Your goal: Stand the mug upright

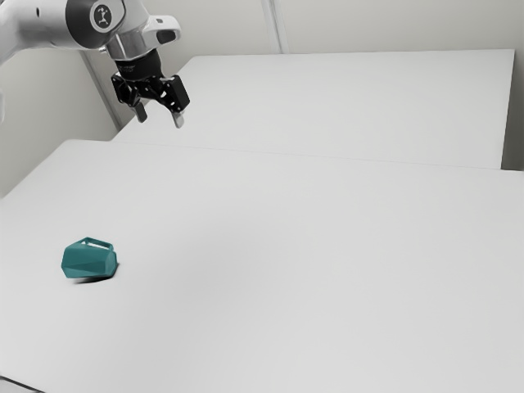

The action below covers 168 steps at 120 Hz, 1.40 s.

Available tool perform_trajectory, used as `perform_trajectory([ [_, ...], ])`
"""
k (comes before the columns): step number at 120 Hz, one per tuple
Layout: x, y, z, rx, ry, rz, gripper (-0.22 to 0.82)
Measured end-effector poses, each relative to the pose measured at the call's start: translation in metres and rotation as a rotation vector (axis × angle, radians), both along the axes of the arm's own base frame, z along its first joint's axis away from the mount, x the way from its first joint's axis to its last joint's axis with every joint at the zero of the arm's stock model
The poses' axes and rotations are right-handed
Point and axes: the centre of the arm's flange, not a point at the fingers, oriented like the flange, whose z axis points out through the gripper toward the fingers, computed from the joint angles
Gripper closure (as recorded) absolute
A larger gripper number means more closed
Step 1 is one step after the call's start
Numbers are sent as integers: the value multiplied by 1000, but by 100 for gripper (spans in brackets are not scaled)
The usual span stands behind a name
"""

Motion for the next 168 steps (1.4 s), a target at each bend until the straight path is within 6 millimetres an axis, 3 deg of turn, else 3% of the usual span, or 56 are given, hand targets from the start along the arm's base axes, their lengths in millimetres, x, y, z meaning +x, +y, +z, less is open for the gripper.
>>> perform_trajectory([
  [43,-2,-7,-3,-21,-11,-2,0],
  [60,-27,-4,-2,-32,-15,12,0],
  [76,-80,6,-8,-42,-32,34,0],
  [96,-105,55,-42,-89,2,161,0],
  [126,-130,160,-86,-216,47,351,0],
  [148,-151,223,-114,-282,52,349,0],
  [168,-167,262,-145,-329,31,267,0],
])
